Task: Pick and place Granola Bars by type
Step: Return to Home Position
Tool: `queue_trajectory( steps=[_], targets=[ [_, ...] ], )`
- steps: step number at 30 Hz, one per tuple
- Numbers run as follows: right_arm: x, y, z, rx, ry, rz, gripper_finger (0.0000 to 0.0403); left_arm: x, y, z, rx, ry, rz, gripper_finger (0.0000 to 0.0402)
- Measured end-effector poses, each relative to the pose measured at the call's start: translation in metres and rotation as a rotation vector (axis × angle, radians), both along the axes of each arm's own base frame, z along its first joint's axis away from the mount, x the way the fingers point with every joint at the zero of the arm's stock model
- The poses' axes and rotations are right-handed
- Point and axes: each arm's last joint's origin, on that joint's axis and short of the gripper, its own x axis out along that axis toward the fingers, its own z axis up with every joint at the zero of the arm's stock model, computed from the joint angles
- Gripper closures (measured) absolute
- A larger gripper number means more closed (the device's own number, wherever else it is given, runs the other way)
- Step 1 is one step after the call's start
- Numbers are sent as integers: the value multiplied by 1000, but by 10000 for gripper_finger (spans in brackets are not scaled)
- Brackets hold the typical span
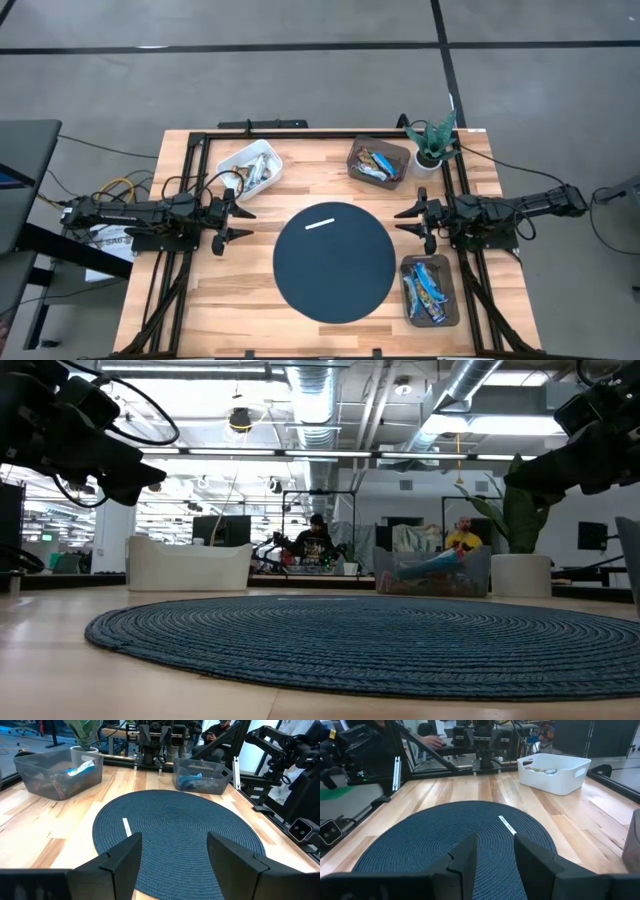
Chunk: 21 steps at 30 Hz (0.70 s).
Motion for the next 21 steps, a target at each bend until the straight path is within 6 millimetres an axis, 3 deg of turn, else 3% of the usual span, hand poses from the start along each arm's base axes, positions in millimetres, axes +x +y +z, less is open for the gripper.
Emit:
queue_trajectory(
  steps=[21],
  targets=[
    [0,0,0,0,0,0,280,0,0,0,1,0,0,185]
  ],
)
